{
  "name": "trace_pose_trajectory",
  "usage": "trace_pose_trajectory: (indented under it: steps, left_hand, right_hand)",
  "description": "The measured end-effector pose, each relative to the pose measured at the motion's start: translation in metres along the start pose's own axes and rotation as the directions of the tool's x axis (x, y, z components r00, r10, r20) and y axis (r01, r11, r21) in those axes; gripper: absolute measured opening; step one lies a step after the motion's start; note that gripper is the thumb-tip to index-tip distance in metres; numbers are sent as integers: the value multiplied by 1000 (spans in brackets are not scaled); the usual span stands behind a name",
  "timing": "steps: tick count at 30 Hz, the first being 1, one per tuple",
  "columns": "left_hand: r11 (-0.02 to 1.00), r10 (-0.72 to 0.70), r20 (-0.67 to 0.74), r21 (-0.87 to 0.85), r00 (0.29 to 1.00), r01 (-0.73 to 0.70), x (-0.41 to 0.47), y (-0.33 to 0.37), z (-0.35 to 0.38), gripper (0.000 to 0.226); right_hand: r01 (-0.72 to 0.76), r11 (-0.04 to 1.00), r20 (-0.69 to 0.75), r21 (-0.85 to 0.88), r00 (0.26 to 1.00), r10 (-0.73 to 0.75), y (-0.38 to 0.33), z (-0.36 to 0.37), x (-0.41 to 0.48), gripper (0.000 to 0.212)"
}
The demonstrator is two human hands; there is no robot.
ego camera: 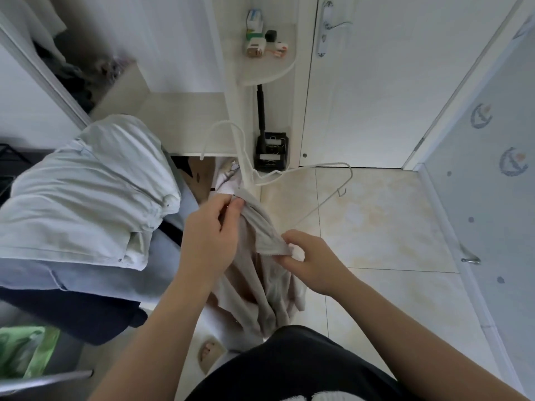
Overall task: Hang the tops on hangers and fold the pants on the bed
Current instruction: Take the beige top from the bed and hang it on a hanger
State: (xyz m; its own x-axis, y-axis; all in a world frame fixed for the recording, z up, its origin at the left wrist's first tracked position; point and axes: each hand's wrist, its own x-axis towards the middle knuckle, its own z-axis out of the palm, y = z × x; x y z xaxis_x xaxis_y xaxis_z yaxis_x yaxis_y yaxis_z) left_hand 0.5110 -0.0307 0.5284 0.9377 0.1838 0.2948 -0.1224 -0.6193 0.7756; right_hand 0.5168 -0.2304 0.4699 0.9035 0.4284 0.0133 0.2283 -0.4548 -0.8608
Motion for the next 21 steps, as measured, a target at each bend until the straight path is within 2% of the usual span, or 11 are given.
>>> trace_pose_trajectory:
  steps: [3, 5, 7, 9, 11, 13, 16, 18, 21]
  left_hand:
    - [999, -40, -20, 17, 999, 40, -3, -7, -2, 25]
    - [1000, -27, -19, 9, 999, 27, -4, -9, -4, 24]
    - [1000, 4, -7, -21, 1000, -4, -5, -9, -6, 24]
    - [998, 31, -1, -60, 1000, -31, -6, -7, -6, 25]
    - [995, 39, -19, -95, 999, -41, -4, -7, -9, 25]
    - [992, 55, -26, -115, 998, -58, -2, -11, -14, 23]
    - [989, 69, 28, -135, 997, -65, 0, -19, -23, 21]
    - [989, 41, 36, -146, 999, -35, 0, -22, -30, 21]
    - [991, 38, 47, -129, 998, -31, 4, -29, -41, 22]
  right_hand:
    - [29, 997, 27, 74, 999, -31, 4, 5, -6, 18]
    - [-34, 997, 175, 62, 984, 23, 9, 5, -5, 24]
    - [-120, 992, 355, -23, 927, 120, 18, 6, -1, 30]
    - [-86, 980, 433, -179, 888, 157, 29, 8, 2, 31]
    - [10, 930, 429, -366, 889, 160, 40, 10, 4, 38]
    - [49, 875, 422, -481, 888, 182, 49, 7, 7, 41]
    - [97, 812, 425, -575, 884, 196, 61, -6, 10, 41]
    - [96, 765, 422, -637, 874, 241, 70, -17, 10, 48]
    - [77, 684, 393, -725, 862, 320, 84, -31, 5, 47]
